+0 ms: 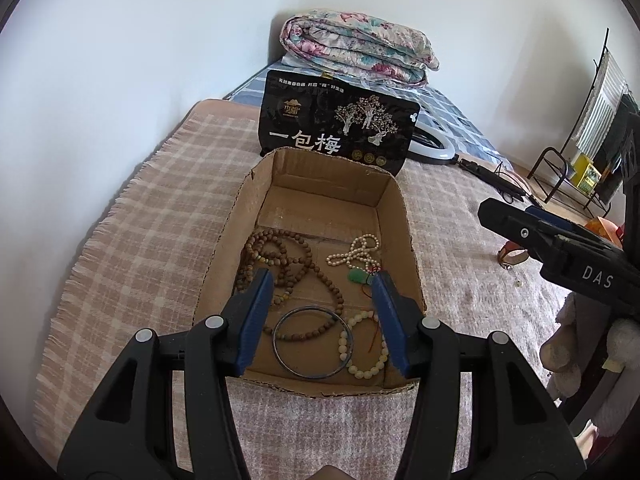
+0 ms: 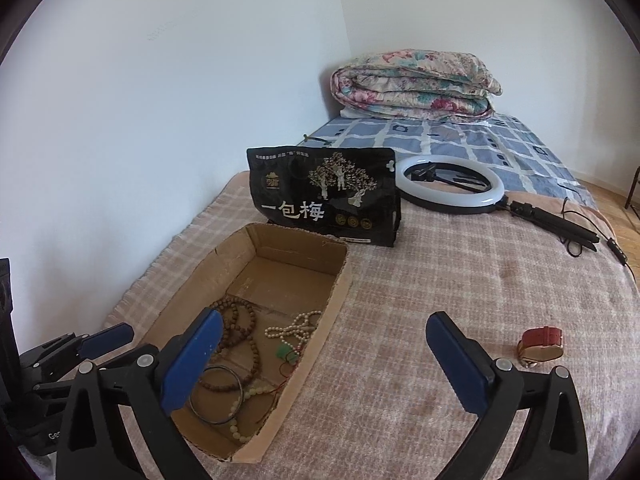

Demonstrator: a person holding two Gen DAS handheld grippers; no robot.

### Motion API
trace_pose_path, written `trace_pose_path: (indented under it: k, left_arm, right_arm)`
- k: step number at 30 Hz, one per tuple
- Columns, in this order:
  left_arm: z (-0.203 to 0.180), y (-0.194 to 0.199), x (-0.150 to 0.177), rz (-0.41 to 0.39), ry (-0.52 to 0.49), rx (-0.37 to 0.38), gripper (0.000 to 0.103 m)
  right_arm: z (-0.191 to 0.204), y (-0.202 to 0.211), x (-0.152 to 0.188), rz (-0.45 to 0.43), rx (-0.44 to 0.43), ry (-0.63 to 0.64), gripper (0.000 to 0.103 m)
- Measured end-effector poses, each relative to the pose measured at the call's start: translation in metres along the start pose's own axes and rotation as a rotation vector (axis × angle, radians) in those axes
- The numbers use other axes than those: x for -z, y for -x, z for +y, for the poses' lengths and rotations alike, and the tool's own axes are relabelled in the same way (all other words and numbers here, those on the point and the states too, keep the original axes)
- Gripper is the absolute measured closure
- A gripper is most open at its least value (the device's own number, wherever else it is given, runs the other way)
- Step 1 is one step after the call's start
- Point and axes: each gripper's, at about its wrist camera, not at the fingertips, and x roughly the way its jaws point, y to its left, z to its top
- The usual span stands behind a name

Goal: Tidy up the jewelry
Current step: 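Open both tools to release pendant and earring into the box, then withdraw both tools from the box toward the red-strap watch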

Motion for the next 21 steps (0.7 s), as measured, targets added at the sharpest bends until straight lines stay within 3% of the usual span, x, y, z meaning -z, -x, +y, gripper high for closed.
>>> trace_pose_path:
  k: [12,21]
  left_arm:
    - [-0.039,0.002,-0.005,-0.008,-0.034,0.06,0.047]
    - [-0.08,-0.005,-0.006,-0.004,-0.066,0.114,0.043]
  right_arm:
    - [-0.052,0.03,-0.001,-0.037,0.075,-0.055,0.0]
    - [-0.116,0.068,0.008,-0.06,0.141,-0.135,0.0]
